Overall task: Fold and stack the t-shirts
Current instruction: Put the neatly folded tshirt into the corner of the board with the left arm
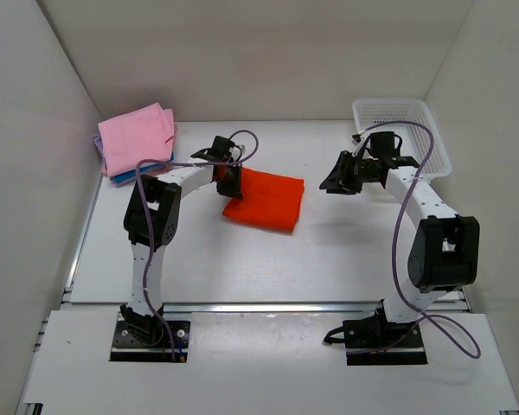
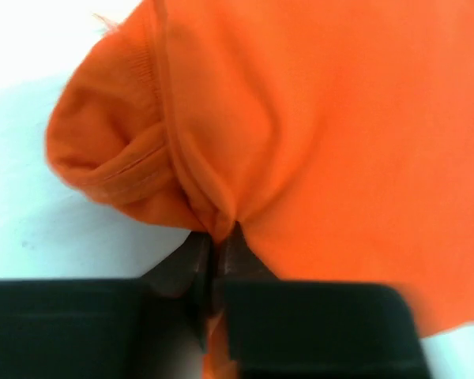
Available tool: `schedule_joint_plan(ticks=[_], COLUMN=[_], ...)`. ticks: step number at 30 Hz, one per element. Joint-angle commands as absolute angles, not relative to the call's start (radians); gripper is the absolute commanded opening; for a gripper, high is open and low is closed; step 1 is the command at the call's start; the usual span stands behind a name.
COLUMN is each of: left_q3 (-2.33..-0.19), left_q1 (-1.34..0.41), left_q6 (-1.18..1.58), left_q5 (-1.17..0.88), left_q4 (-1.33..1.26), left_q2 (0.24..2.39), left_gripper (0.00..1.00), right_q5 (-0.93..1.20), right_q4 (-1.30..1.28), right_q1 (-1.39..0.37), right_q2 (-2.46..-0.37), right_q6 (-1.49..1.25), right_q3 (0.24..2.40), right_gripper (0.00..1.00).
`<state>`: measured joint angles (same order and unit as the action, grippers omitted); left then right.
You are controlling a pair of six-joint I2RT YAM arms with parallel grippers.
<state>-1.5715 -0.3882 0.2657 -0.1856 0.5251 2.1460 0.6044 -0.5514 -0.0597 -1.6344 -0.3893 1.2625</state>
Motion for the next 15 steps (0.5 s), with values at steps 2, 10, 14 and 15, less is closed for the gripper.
schedule_joint_plan(ticks=[2, 10, 14, 15], left_q3=[-1.583, -1.888, -2.158, -2.26], left_q1=[-0.423, -0.304, -0.21, -0.178], left_q6=[0.247, 0.189, 0.146, 0.144], left_q5=[-0.232, -0.034, -0.059, -0.09], left_q4=[0.64, 0.788, 0.833, 0.844], left_q2=[2.207, 2.143, 2.18, 2.204], left_gripper=[0.0, 0.0, 0.0, 0.0], right_q5=[0.669, 0.71, 0.744, 0.755], right_q4=[-0.489, -0.499, -0.486, -0.483], right_q1=[-0.029, -0.011, -0.017, -0.026], right_q2=[-1.554, -1.511, -1.493, -1.493], right_q6=[-0.4, -0.4, -0.42, -0.432], right_q3=[1.227, 1.212, 1.206, 1.2], right_gripper=[0.27, 0.21, 0.22, 0.21])
